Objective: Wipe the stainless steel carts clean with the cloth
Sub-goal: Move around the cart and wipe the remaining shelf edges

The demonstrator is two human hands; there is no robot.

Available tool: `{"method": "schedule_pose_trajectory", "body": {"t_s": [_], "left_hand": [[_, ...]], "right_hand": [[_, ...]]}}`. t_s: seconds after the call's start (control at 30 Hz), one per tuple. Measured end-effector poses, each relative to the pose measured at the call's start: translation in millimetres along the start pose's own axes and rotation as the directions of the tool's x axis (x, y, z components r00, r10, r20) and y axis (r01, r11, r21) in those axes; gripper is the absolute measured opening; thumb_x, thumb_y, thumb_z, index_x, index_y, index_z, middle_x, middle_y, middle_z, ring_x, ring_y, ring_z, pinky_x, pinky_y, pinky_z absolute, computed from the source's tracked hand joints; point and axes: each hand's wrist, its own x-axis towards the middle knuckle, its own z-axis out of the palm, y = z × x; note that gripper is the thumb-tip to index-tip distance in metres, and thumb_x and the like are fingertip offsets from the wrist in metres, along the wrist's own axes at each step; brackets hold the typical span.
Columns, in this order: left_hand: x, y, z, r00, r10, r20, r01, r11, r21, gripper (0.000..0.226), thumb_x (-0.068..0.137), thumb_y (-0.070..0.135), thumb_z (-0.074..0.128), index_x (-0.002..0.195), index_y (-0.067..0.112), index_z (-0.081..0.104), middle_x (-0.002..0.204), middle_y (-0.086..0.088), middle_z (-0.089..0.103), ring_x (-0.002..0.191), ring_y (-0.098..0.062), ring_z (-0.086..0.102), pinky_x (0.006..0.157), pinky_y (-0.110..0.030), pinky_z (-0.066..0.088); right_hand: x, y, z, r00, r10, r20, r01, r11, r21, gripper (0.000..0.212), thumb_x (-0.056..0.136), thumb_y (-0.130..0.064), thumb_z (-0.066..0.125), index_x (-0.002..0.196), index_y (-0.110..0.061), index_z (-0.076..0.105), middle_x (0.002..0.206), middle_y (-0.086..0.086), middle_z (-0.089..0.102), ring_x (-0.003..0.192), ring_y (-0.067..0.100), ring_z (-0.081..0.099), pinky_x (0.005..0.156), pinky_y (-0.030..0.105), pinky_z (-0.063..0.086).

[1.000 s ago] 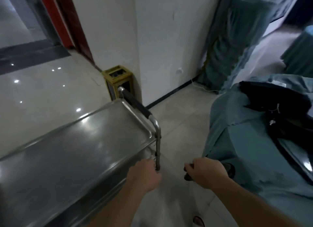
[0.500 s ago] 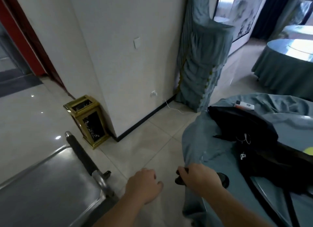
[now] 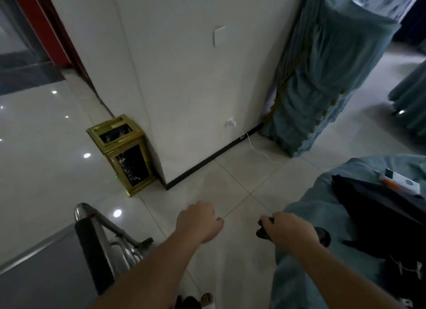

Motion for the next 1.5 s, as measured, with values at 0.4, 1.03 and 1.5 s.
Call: {"method": "schedule_pose_trajectory", "body": {"t_s": [0.4, 1.03, 1.5], "left_hand": [[120, -139, -80, 0.945, -0.319, -0.065, 0.297, 0.927, -0.228, 0.05, 0.095, 0.061, 0.047, 0.125, 0.024, 0.062, 0.123, -0.001, 0.06, 0.106, -0.023, 0.061, 0.09, -0.038, 0.05], [224, -331, -213, 0.502, -0.865, 0.025, 0.772, 0.434, -0.465, 0.062, 0.097, 0.063, 0.046, 0.139, 0.02, 0.06, 0.136, -0.005, 0.06, 0.12, -0.028, 0.06, 0.102, -0.044, 0.05], [185, -559, -264, 0.281, -0.945, 0.166, 0.746, 0.106, -0.657, 0.058, 0.098, 0.058, 0.048, 0.14, 0.019, 0.059, 0.138, -0.006, 0.058, 0.121, -0.029, 0.059, 0.1, -0.043, 0.049]], "right_hand": [[238, -52, -126, 0.956, -0.277, 0.098, 0.293, 0.926, -0.239, 0.042, 0.105, -0.032, 0.054, 0.142, -0.024, 0.04, 0.112, 0.008, 0.056, 0.091, 0.027, 0.061, 0.082, 0.043, 0.059], [541, -314, -381, 0.676, -0.737, 0.025, 0.737, 0.676, 0.001, 0.047, 0.103, -0.057, 0.033, 0.091, -0.023, 0.062, 0.081, 0.001, 0.062, 0.073, 0.018, 0.059, 0.068, 0.036, 0.05], [622, -610, -474, 0.541, -0.838, 0.068, 0.833, 0.524, -0.177, 0.051, 0.096, -0.061, 0.04, 0.086, -0.017, 0.064, 0.077, 0.014, 0.064, 0.064, 0.017, 0.058, 0.06, 0.036, 0.051]]}}
